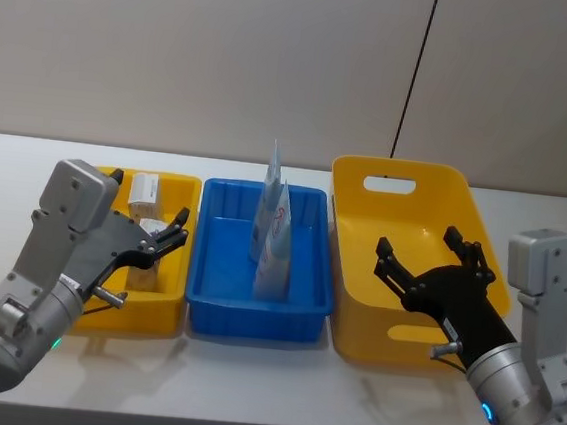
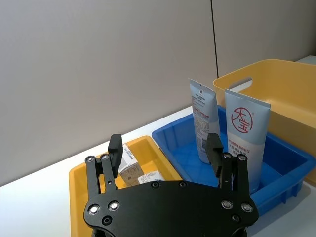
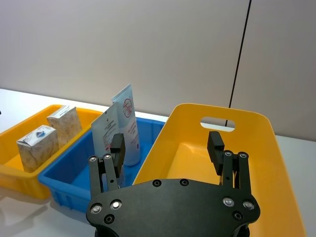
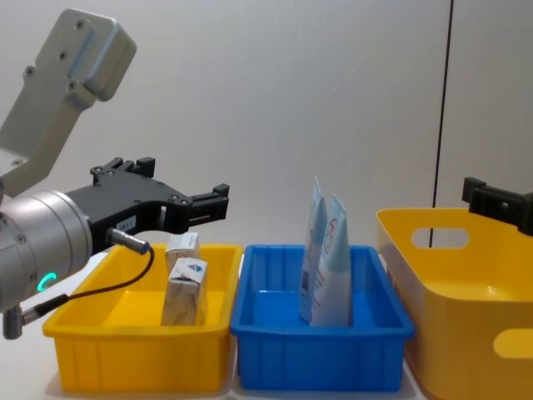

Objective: Bimanual collaborative sorting of washing and personal care products

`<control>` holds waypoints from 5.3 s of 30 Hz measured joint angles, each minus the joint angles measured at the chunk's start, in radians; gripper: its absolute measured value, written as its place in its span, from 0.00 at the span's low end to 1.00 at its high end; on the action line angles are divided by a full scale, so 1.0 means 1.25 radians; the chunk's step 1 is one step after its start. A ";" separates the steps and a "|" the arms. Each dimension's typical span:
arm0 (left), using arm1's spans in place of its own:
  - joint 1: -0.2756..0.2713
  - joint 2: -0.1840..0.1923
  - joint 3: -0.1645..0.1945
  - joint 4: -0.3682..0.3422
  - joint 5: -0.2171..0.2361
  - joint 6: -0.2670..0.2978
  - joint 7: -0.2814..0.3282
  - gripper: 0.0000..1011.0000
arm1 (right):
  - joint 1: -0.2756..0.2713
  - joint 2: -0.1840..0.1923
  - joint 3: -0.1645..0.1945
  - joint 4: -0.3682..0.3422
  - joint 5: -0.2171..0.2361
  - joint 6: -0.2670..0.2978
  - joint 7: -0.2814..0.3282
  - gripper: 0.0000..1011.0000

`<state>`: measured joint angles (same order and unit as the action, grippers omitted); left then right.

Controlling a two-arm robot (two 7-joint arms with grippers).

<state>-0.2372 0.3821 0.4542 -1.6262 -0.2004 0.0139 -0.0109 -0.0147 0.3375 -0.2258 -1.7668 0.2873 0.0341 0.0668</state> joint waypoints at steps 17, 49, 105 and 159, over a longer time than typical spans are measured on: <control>0.000 0.000 0.000 0.000 0.000 0.000 0.000 0.99 | 0.000 0.000 0.000 0.000 0.000 0.000 0.000 0.99; -0.007 -0.006 0.000 0.006 0.001 0.005 0.000 0.99 | 0.000 0.000 0.000 0.000 0.000 0.000 0.000 0.99; -0.150 -0.084 0.034 -0.003 0.018 0.532 -0.022 0.99 | 0.000 0.000 0.000 0.000 0.000 0.000 0.000 0.99; -0.137 -0.180 -0.036 0.109 0.028 0.530 0.036 0.99 | 0.000 0.000 0.000 0.000 0.000 0.000 0.000 0.99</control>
<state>-0.4088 0.1574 0.4094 -1.4902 -0.1657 0.6767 0.0341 -0.0146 0.3375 -0.2258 -1.7667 0.2874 0.0340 0.0668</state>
